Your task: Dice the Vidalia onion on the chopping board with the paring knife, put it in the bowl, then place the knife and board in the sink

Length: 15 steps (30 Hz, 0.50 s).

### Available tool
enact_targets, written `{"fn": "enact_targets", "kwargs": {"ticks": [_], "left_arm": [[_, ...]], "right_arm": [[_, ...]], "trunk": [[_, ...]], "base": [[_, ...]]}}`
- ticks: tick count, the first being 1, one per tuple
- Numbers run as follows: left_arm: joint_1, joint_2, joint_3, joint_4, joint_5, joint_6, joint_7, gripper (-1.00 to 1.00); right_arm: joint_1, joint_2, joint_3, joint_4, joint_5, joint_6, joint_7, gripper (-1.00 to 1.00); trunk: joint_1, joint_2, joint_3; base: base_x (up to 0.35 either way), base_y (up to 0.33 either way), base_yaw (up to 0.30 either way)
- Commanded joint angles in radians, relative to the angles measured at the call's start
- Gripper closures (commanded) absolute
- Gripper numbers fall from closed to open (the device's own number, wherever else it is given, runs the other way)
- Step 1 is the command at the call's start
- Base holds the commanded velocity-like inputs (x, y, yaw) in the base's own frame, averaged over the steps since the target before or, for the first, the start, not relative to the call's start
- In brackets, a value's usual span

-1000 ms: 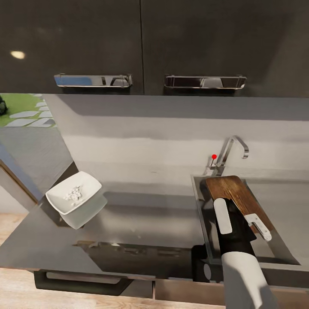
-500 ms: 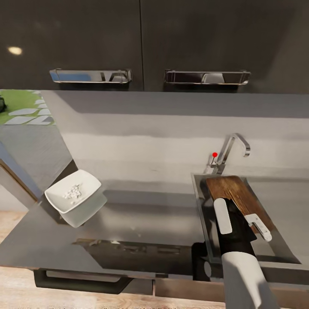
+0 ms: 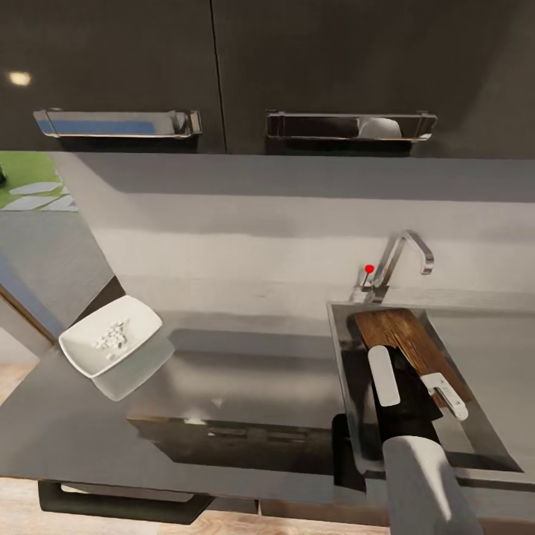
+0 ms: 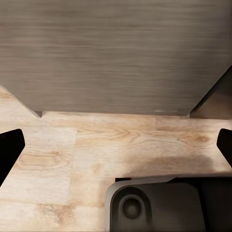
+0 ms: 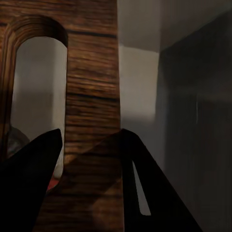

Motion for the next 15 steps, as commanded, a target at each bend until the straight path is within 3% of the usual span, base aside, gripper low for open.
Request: {"fn": "enact_targets", "kwargs": {"ticks": [1, 15], "left_arm": [[0.000, 0.001, -0.009, -0.002, 0.007, -0.001, 0.004, -1.00], [0.000, 0.001, -0.009, -0.003, 0.007, -0.001, 0.004, -1.00]], "right_arm": [[-0.001, 0.001, -0.002, 0.002, -0.002, 0.010, -0.002, 1.00], [-0.001, 0.001, -0.004, 0.051, -0.005, 0.008, 0.002, 1.00]], "trunk": [[0.001, -0.002, -0.003], [0.001, -0.002, -0.025]], "base": [[0.030, -0.029, 0.000], [0.003, -0.003, 0.000]]}}
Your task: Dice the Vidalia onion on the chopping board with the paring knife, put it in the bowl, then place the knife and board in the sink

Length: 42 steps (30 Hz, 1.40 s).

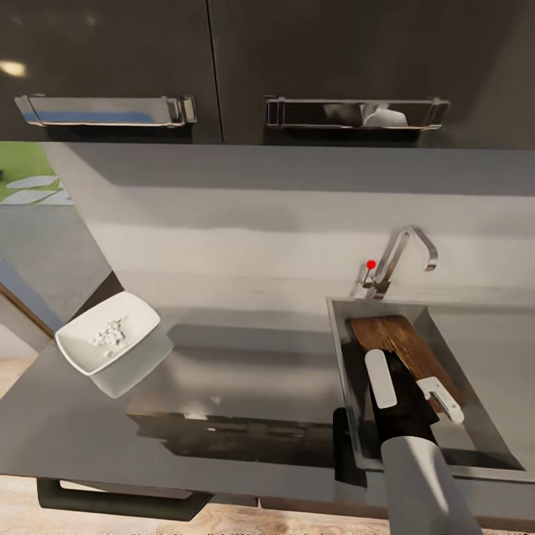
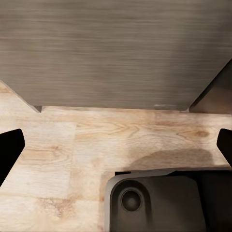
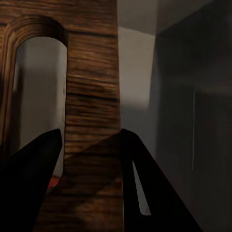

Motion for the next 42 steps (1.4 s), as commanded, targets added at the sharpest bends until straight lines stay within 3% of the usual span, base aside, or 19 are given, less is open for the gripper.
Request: {"fn": "enact_targets", "kwargs": {"ticks": [1, 42], "left_arm": [[0.000, 0.001, -0.009, -0.002, 0.007, -0.001, 0.004, -1.00], [0.000, 0.001, -0.009, -0.002, 0.007, -0.001, 0.003, -1.00]], "right_arm": [[-0.001, 0.001, -0.002, -0.001, -0.002, 0.009, -0.003, 1.00], [-0.001, 0.001, -0.002, 0.015, -0.003, 0.005, -0.002, 1.00]], "trunk": [[0.001, -0.002, -0.003], [0.001, -0.002, -0.065]], "base": [[0.000, 0.000, 0.000], [0.000, 0.000, 0.000]]}}
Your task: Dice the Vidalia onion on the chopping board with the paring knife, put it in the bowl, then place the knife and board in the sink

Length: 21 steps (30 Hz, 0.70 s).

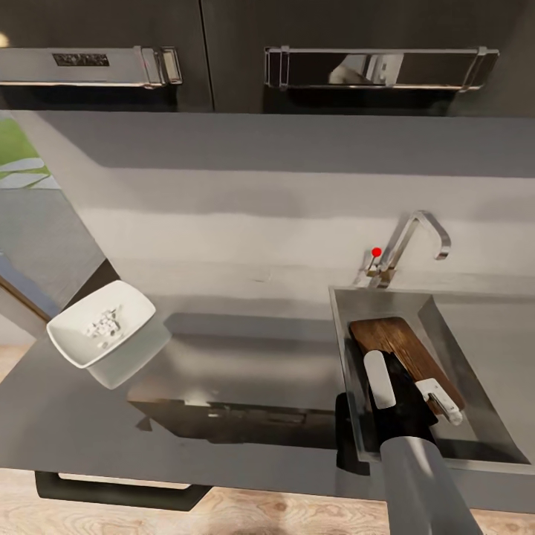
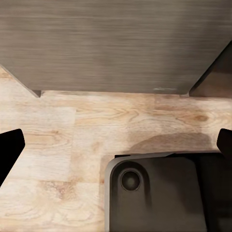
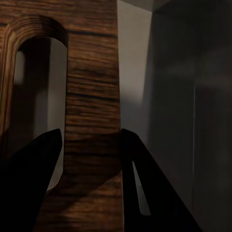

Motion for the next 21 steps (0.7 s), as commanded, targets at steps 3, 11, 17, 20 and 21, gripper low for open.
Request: {"fn": "enact_targets", "kwargs": {"ticks": [3, 11, 17, 20, 21], "left_arm": [[0.000, 0.001, -0.009, -0.002, 0.007, -0.001, 0.004, -1.00], [0.001, 0.001, -0.009, -0.002, 0.007, -0.001, 0.004, -1.00], [0.001, 0.001, -0.009, -0.002, 0.007, -0.001, 0.004, -1.00], [0.001, 0.001, -0.009, -0.002, 0.007, -0.001, 0.004, -1.00], [0.001, 0.001, -0.009, -0.002, 0.007, -0.001, 0.003, -1.00]], "right_arm": [[-0.001, 0.001, -0.002, -0.001, -0.002, 0.010, -0.003, 1.00], [-0.001, 0.001, -0.002, -0.001, -0.002, 0.010, -0.002, 1.00], [-0.001, 0.001, -0.011, -0.001, -0.001, 0.010, 0.039, -1.00], [-0.001, 0.001, -0.033, 0.007, 0.000, 0.010, 0.055, -1.00], [-0.001, 0.001, -0.036, 0.008, 0.000, 0.010, 0.057, -1.00]], "trunk": [[0.001, -0.002, -0.002], [0.001, -0.002, -0.002], [0.001, -0.002, -0.002], [0.001, -0.002, -0.002], [0.001, -0.002, -0.002]], "base": [[0.000, 0.000, 0.000], [0.000, 0.000, 0.000], [0.000, 0.000, 0.000], [0.000, 0.000, 0.000], [0.000, 0.000, 0.000]]}}
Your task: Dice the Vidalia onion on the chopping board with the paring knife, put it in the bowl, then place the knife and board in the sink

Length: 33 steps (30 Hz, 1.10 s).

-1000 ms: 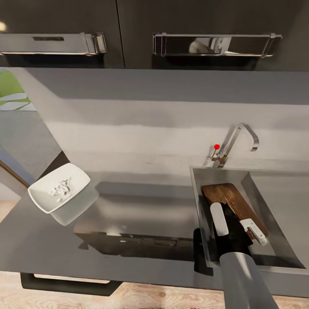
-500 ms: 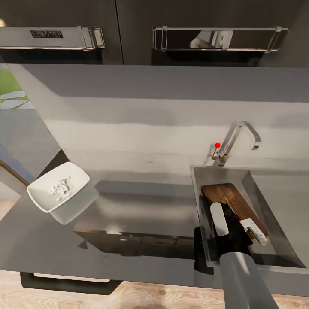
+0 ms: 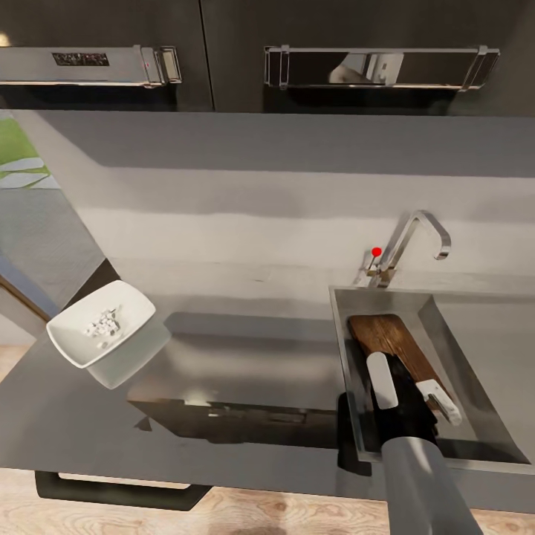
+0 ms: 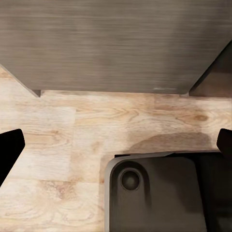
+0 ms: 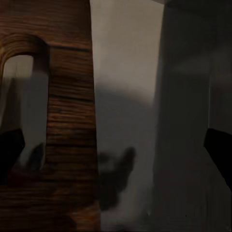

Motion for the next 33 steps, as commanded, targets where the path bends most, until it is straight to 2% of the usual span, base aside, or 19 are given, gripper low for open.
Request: {"fn": "enact_targets", "kwargs": {"ticks": [1, 9, 11, 12, 14, 16, 18, 22, 23, 26, 29, 33], "left_arm": [[0.000, 0.001, -0.009, -0.003, 0.007, -0.001, 0.003, -1.00], [0.000, 0.001, -0.009, -0.003, 0.007, -0.001, 0.004, -1.00], [0.000, 0.001, -0.009, -0.003, 0.007, -0.001, 0.004, -1.00], [0.000, 0.001, -0.009, -0.002, 0.007, -0.001, 0.004, -1.00], [0.000, 0.001, -0.009, -0.002, 0.007, -0.001, 0.003, -1.00], [0.001, 0.001, -0.009, -0.002, 0.007, -0.001, 0.003, -1.00], [0.001, 0.001, -0.009, -0.002, 0.007, -0.001, 0.003, -1.00], [0.000, 0.001, -0.009, -0.002, 0.007, -0.001, 0.003, -1.00], [0.001, 0.001, -0.009, -0.002, 0.007, -0.001, 0.003, -1.00], [0.001, 0.001, -0.009, -0.002, 0.007, -0.001, 0.003, -1.00], [0.001, 0.001, -0.009, -0.002, 0.007, -0.001, 0.003, -1.00], [0.001, 0.001, -0.009, -0.002, 0.007, -0.001, 0.003, -1.00]], "right_arm": [[-0.001, 0.001, -0.004, -0.001, -0.002, 0.011, -0.002, -1.00], [-0.001, 0.001, -0.007, -0.002, -0.005, 0.011, 0.000, -1.00], [-0.001, 0.001, -0.002, -0.019, -0.006, 0.014, 0.000, -1.00], [-0.001, 0.001, 0.007, -0.060, -0.006, 0.020, -0.002, -1.00], [-0.001, 0.001, 0.035, -0.143, -0.006, 0.037, -0.004, -1.00], [-0.001, 0.001, 0.127, -0.329, -0.006, 0.144, -0.009, -1.00], [-0.001, 0.001, 0.211, -0.440, -0.006, 0.283, -0.011, -1.00], [-0.001, 0.001, 0.304, -0.510, -0.008, 0.424, -0.002, -1.00], [-0.001, 0.001, 0.339, -0.522, -0.013, 0.454, 0.030, -1.00], [0.000, 0.001, 0.368, -0.527, -0.021, 0.494, 0.120, -1.00], [0.001, 0.001, 0.376, -0.527, -0.021, 0.534, 0.163, -1.00], [0.002, 0.001, 0.412, -0.527, -0.020, 0.580, 0.242, -1.00]], "trunk": [[0.001, -0.002, -0.001], [0.001, -0.002, -0.001], [0.001, -0.002, -0.001], [0.001, -0.002, -0.001], [0.001, -0.002, -0.001], [0.001, -0.002, -0.001], [0.001, -0.002, -0.001], [0.001, -0.002, -0.001], [0.001, -0.002, -0.001], [0.001, -0.002, -0.001], [0.001, -0.002, -0.001], [0.001, -0.002, -0.001]], "base": [[0.000, 0.000, 0.000], [0.000, 0.000, 0.000], [0.000, 0.000, 0.000], [0.000, 0.000, 0.000], [0.000, 0.000, 0.000], [-0.012, 0.000, 0.000], [-0.136, 0.000, 0.000], [-0.262, 0.000, 0.000], [-0.325, 0.000, 0.000], [-0.332, 0.000, 0.000], [-0.335, 0.000, 0.000], [-0.336, 0.000, 0.000]]}}
